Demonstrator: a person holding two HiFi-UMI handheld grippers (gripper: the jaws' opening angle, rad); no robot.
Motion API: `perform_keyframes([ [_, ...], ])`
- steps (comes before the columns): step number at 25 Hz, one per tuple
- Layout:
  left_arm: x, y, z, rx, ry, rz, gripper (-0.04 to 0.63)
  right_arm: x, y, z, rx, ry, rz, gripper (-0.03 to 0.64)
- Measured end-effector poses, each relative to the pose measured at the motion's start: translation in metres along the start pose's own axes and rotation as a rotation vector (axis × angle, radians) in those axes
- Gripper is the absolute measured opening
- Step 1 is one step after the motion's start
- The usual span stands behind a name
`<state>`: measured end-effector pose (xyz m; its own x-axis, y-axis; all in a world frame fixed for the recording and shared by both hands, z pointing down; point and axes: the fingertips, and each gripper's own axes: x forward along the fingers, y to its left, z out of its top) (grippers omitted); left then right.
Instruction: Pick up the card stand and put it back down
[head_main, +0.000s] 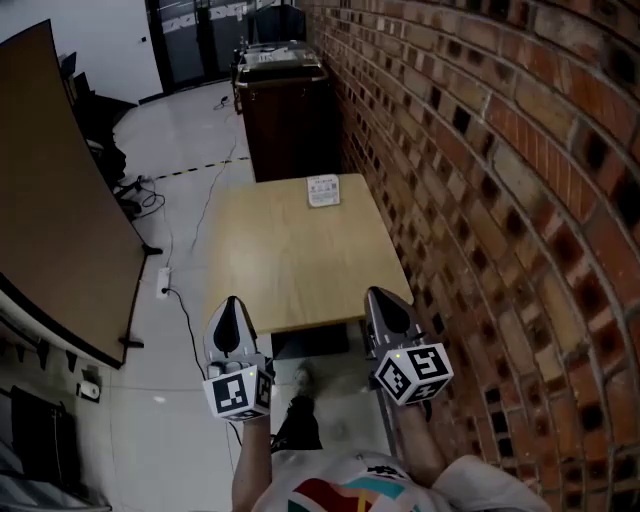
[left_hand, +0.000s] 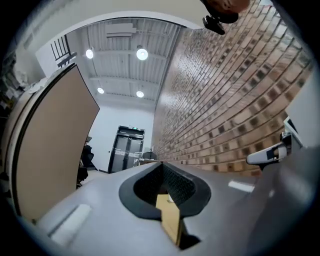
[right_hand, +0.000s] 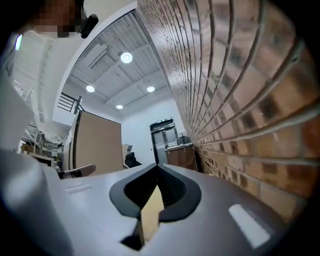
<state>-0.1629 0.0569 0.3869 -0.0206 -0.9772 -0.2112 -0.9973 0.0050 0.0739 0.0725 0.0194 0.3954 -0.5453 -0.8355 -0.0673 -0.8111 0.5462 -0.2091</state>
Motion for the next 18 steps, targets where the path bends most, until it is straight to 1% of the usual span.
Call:
perform_keyframes([
  [3, 0.118, 0.037, 0.018, 0.031, -0.046, -0.008, 0.005, 0.102, -0.039, 0.038, -0.024, -0.041, -0.051, 0.000],
  [5, 0.179, 0.050, 0.030, 0.040, -0.066, -0.011, 0.005, 0.152, -0.060, 0.054, -0.027, -0.052, -0.077, 0.000],
  [7, 0.219, 0.054, 0.035, 0.040, -0.069, -0.007, 0.005, 0.186, -0.078, 0.057, -0.031, -0.036, -0.102, 0.010],
  [9, 0.245, 0.054, 0.028, 0.044, -0.045, -0.013, 0.005, 0.209, -0.095, 0.051, -0.021, -0.012, -0.128, 0.034],
  [12, 0.272, 0.057, 0.012, 0.037, -0.004, -0.001, 0.005, 0.241, -0.115, 0.034, 0.024, 0.032, -0.136, 0.155],
  [13, 0.279, 0.057, 0.008, 0.030, 0.001, 0.009, 0.005, 0.250, -0.121, 0.028, 0.029, 0.045, -0.135, 0.183],
  [15, 0.289, 0.057, 0.001, 0.014, 0.014, 0.026, 0.005, 0.267, -0.133, 0.018, 0.018, 0.067, -0.136, 0.209],
  [16, 0.294, 0.056, -0.002, 0.006, 0.020, 0.028, 0.005, 0.279, -0.139, 0.014, 0.009, 0.072, -0.134, 0.239],
  [17, 0.299, 0.055, -0.005, 0.000, 0.023, 0.027, 0.005, 0.295, -0.145, 0.010, 0.001, 0.078, -0.127, 0.290],
  [18, 0.303, 0.054, -0.007, -0.003, 0.023, 0.025, 0.005, 0.315, -0.151, 0.003, -0.007, 0.093, -0.117, 0.361],
])
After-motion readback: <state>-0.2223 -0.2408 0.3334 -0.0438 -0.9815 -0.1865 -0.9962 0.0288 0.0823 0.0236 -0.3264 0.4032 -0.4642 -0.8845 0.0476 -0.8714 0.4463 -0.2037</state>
